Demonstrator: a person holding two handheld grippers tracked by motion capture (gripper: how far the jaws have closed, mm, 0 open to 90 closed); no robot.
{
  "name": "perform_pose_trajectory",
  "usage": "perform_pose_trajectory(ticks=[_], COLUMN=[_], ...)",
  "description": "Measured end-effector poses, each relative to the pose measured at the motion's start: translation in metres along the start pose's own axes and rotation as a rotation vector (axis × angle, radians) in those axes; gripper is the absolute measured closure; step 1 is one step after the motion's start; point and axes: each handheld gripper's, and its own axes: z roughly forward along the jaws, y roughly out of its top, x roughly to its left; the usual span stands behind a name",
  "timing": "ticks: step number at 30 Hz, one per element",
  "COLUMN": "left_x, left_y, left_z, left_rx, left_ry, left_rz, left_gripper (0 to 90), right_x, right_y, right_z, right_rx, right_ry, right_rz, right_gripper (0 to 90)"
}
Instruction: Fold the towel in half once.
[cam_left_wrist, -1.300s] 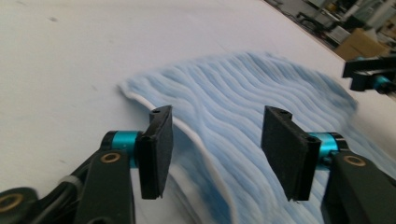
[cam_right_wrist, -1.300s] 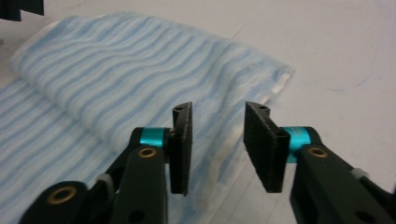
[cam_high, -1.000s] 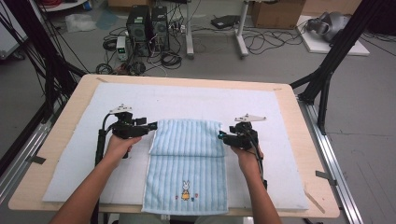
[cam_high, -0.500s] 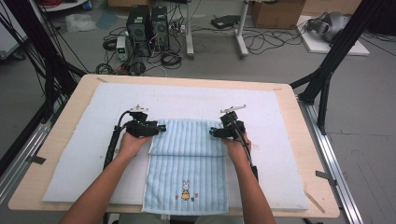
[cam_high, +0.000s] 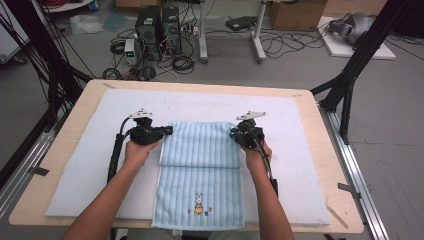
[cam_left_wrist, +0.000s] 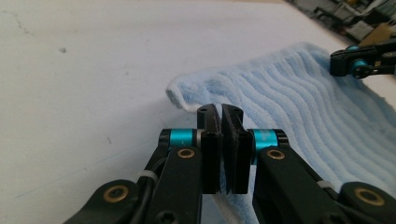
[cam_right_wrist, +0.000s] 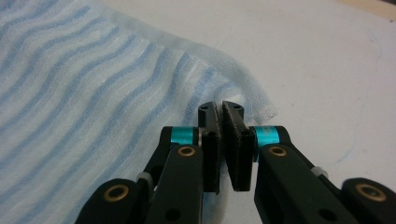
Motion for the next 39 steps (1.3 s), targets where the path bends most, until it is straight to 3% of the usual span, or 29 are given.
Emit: perform_pose_trajectory(ticks=[4,10,17,27,32,34,39], left_x=[-0.013,-0.026,-0.037,-0.050,-0.053,-0.056,-0.061], left_y=[0.002,0.000,-0.022,-0.050,-0.064,-0.067,-0.075], left_z=[-0.017,-0.038,-0.049,-0.058,-0.060,-0.061,-0.066], left_rx=[-0.022,-0.050,-0.026,0.063,0.116,0.128,0.154], left_ry=[-0.047,-0.096,-0.133,-0.129,-0.137,-0.146,-0.155], left_rz=[0.040,0.053,0.063,0.131,0.142,0.149,0.155], left_gripper=[86.1,86.0,86.0,85.7,85.5,85.5,85.3], right_x=[0.003,0.015,0.028,0.044,0.049,0.051,0.057], right_y=[0.001,-0.005,-0.027,-0.062,-0.077,-0.082,-0.091], right_z=[-0.021,-0.049,-0.070,-0.080,-0.081,-0.082,-0.085], right_rx=[-0.055,-0.104,-0.114,-0.082,-0.018,-0.002,0.039], right_ry=[0.024,0.055,0.096,0.140,0.161,0.158,0.176], right_rz=[0.000,-0.030,-0.039,-0.047,-0.039,-0.057,-0.050], right_gripper=[85.7,85.7,85.6,85.6,85.4,85.4,85.3])
